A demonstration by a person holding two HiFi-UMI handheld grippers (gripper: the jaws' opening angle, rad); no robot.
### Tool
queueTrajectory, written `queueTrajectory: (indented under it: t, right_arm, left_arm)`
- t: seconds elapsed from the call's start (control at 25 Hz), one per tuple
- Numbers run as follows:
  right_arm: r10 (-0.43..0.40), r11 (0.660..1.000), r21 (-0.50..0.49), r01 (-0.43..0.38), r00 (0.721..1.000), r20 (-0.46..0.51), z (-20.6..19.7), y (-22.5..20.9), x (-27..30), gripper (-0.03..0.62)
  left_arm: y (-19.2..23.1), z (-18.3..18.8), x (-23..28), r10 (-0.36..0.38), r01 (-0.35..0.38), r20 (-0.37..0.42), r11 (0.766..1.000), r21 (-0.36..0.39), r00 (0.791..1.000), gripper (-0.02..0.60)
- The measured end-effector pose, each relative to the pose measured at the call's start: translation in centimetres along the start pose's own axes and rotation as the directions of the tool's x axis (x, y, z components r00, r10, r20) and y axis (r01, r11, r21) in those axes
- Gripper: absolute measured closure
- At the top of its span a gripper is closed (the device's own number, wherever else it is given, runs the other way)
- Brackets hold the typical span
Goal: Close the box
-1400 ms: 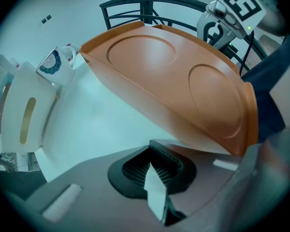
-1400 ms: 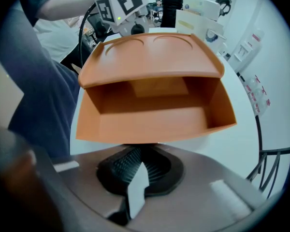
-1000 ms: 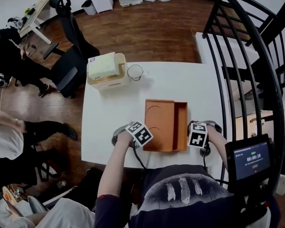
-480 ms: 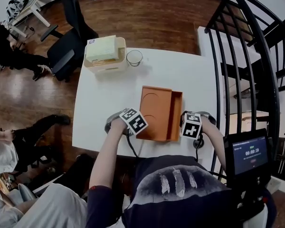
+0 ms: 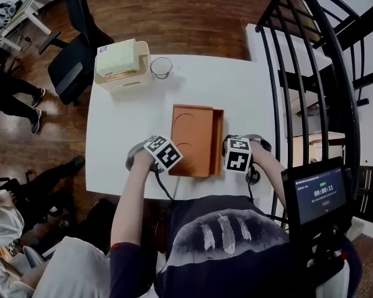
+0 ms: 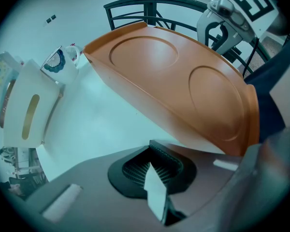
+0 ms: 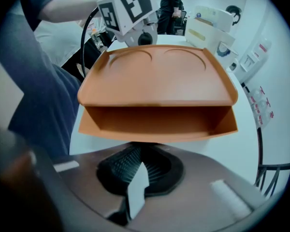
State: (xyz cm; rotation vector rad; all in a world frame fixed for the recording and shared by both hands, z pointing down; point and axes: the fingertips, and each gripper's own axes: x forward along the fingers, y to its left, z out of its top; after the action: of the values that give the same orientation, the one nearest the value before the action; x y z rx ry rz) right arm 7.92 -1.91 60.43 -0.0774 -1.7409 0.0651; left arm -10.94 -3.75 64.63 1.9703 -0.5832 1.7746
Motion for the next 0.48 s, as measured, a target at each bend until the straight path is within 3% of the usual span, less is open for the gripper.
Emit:
queueTrajectory:
  t: [0.48]
  right_arm:
    - [0.001,1.0,-0.016,0.0,1.0,0.013,0.66,0.03,-0.02,0.589]
  left_arm:
    - [-0.18,-0.21,-0.38,-0.007,0.007,-0.003,1.0,-0.01,1.0,0.566]
